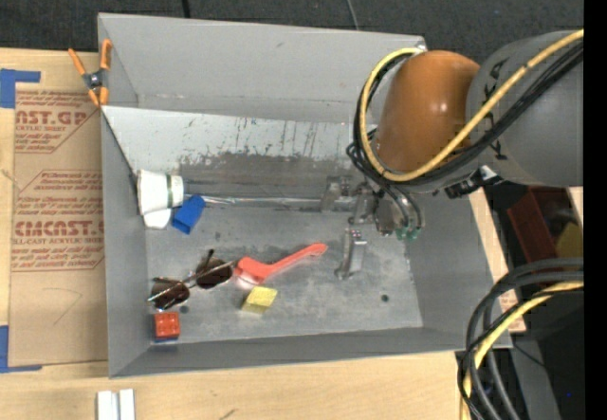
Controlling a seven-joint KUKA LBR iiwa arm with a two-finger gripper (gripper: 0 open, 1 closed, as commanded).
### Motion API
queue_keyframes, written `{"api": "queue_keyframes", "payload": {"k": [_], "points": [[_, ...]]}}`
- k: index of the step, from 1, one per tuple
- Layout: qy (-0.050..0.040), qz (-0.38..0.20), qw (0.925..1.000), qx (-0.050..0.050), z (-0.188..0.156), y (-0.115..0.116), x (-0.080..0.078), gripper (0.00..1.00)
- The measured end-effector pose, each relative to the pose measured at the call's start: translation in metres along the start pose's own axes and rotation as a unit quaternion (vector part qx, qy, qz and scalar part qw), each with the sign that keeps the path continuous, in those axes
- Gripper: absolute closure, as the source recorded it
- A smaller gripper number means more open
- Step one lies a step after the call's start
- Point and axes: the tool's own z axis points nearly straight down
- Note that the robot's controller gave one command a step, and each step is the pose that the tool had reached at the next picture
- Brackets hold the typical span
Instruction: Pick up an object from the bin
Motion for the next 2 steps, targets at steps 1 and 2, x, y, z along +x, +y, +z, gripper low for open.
{"api": "queue_keyframes", "payload": {"k": [1,2], "points": [[-0.0039,0.0,1.0,0.0,-0.005,0.0,-0.002,0.0],[-0.0071,-0.022,0.9997,0.001,0.009,0.005,0.002,0.0]]}}
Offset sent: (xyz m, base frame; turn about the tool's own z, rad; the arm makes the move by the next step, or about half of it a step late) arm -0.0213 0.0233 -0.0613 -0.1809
